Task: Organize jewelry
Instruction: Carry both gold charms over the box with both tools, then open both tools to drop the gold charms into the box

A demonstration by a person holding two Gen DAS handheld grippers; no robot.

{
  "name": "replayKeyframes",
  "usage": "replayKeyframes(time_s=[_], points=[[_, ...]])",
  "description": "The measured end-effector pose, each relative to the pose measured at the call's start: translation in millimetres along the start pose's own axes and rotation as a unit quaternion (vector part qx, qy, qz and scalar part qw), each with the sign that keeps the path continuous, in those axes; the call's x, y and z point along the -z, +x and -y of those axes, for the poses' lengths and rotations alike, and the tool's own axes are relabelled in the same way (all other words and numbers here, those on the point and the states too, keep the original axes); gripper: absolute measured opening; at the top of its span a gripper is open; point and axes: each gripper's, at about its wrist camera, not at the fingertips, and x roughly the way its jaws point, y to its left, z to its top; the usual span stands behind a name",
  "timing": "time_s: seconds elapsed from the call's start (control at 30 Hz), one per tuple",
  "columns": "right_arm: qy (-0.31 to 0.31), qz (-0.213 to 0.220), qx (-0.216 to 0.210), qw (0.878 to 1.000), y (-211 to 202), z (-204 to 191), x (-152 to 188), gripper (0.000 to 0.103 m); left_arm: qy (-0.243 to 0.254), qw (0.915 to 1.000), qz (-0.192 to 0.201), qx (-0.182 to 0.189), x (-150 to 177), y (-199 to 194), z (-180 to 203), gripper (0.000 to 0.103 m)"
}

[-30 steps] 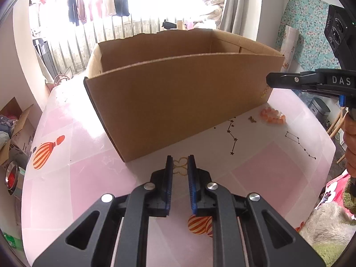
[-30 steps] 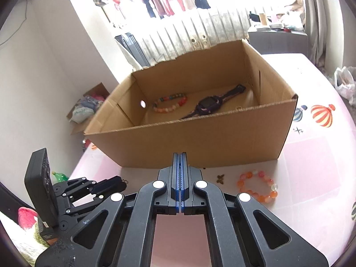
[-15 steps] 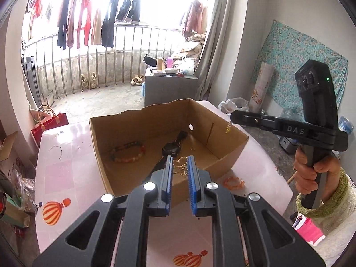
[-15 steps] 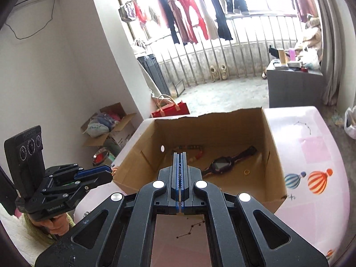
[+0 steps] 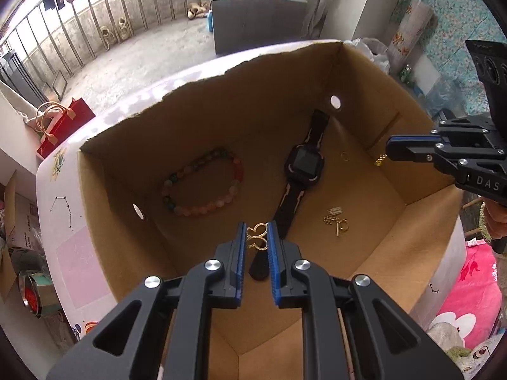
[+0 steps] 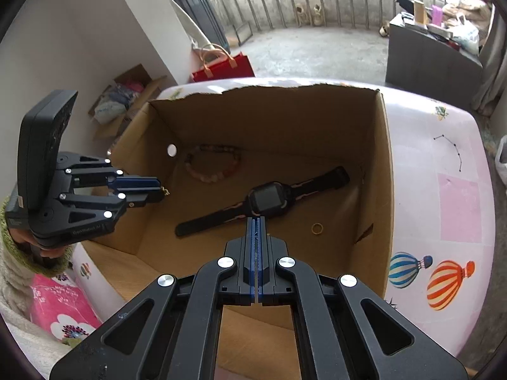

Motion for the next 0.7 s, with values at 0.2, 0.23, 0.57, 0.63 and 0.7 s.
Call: replayKeyframes(time_s=[0.2,0.23,0.57,0.63,0.7], points=[[-0.025,-0.034,0.026,0.999,13.4,3.8,-3.3,0.000,0.007,0.9984,-0.032,-0.046,-16.9,21.4,-5.1,0.014],[-0.028,-0.034,0.030,0.999,12.7,2.5,-3.2,0.000,0.002,0.9982,-0.036,-0.048,-18.1,24.4,-7.0,0.015],[-0.032,-0.013,0.048,0.998,3.8,3.2,-6.9,0.003,-0.031,0.9979,-0.014,-0.055,-18.9,15.2,-17.4,0.032],[-0.026,-0.003,0.047,0.999,-2.8,4.1,-6.0,0.004,-0.038,0.9979,0.004,-0.052,-18.6,8.2,-19.1,0.032],[-0.024,0.016,0.039,0.999,-13.4,6.1,-3.0,0.006,-0.043,0.9975,0.029,-0.048,-17.4,-3.6,-18.7,0.032]])
